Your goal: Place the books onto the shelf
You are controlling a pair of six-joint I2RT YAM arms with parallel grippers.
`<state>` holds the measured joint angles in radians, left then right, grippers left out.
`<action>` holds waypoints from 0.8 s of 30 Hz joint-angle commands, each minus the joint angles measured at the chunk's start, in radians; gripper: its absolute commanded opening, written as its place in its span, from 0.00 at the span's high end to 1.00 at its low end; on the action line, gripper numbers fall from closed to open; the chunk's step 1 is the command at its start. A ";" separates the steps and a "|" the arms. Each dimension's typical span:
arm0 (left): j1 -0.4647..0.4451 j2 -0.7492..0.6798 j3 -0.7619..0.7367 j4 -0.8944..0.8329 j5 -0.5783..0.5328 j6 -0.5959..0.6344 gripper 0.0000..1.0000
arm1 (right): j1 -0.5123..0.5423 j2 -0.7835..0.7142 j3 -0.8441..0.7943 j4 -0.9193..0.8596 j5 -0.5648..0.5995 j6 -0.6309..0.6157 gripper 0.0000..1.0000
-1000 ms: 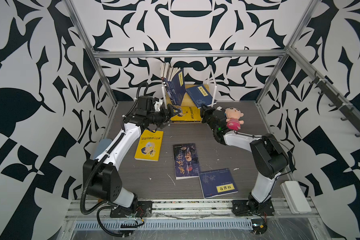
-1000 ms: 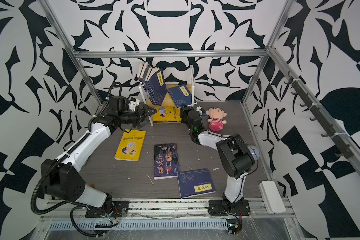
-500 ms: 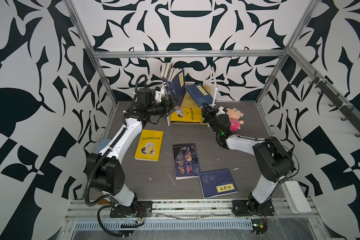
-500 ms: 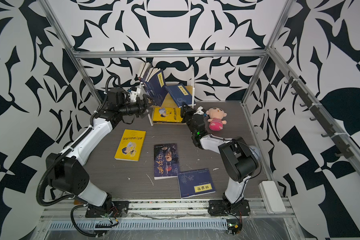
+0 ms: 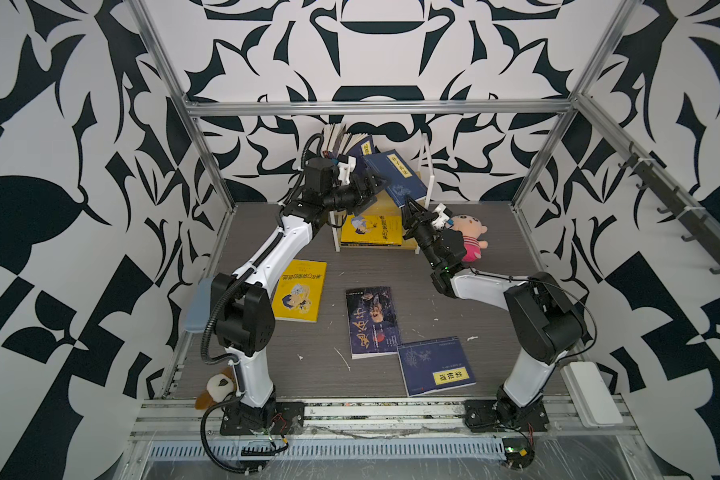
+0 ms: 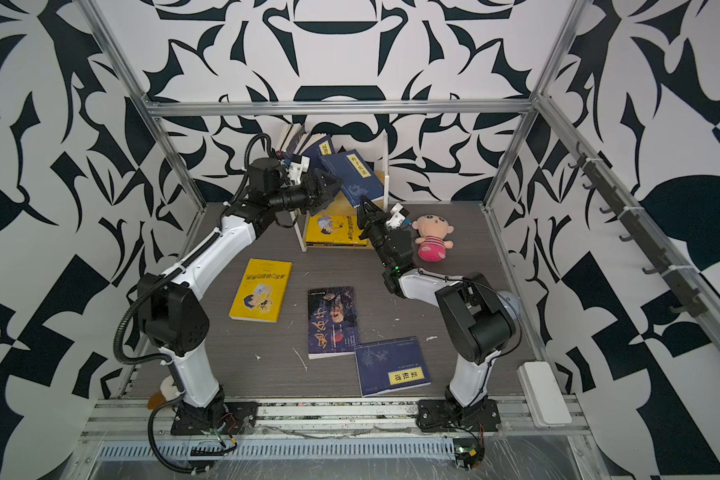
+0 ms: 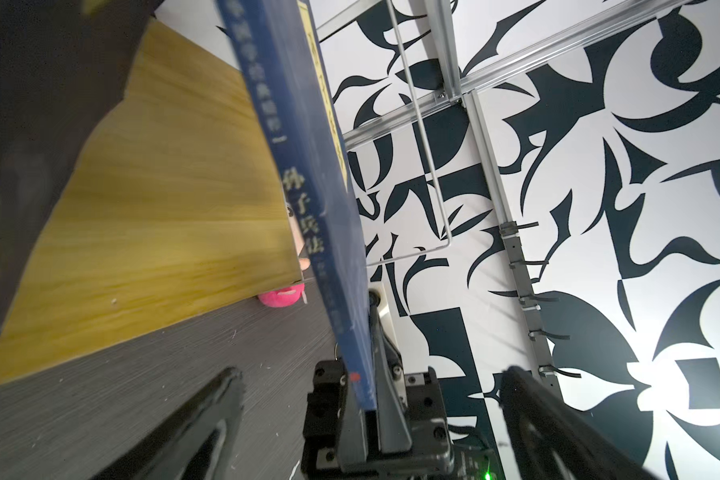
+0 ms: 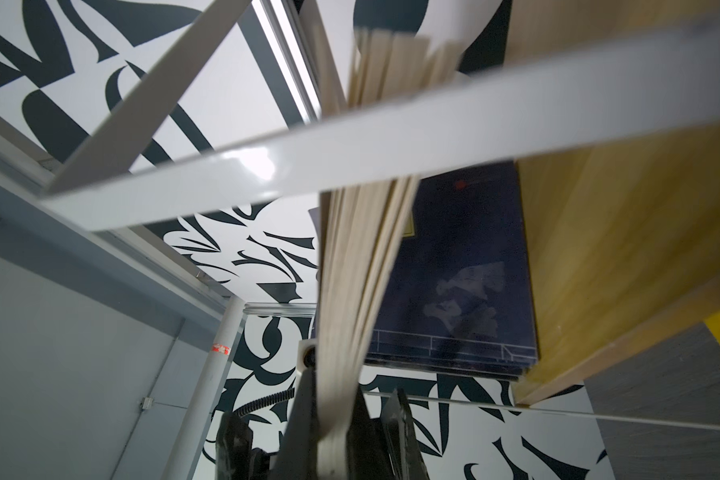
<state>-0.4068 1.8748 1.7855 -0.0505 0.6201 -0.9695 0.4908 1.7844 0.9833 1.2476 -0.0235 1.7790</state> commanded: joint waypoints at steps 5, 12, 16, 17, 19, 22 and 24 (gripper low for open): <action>0.006 0.058 0.129 -0.043 -0.112 0.029 0.40 | 0.037 0.021 0.042 0.158 -0.058 -0.021 1.00; 0.003 0.032 0.138 -0.127 -0.151 0.126 0.98 | 0.048 0.059 0.019 0.149 -0.080 -0.041 0.97; -0.001 0.017 0.162 -0.205 -0.208 0.253 1.00 | 0.047 -0.001 -0.064 0.074 -0.058 -0.118 0.63; -0.002 0.014 0.170 -0.218 -0.222 0.287 1.00 | 0.048 -0.034 -0.092 0.038 -0.049 -0.147 0.59; -0.004 0.007 0.197 -0.253 -0.264 0.366 1.00 | 0.047 -0.133 -0.170 -0.067 -0.005 -0.221 0.55; -0.006 -0.008 0.200 -0.255 -0.336 0.434 1.00 | 0.053 -0.324 -0.257 -0.297 0.078 -0.347 0.58; -0.010 -0.006 0.205 -0.252 -0.369 0.460 1.00 | 0.076 -0.462 -0.255 -0.534 0.155 -0.462 0.67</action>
<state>-0.4118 1.9202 1.9465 -0.3054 0.3336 -0.6174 0.5476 1.4967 0.7109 0.9421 0.0208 1.5002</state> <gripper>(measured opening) 0.110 0.350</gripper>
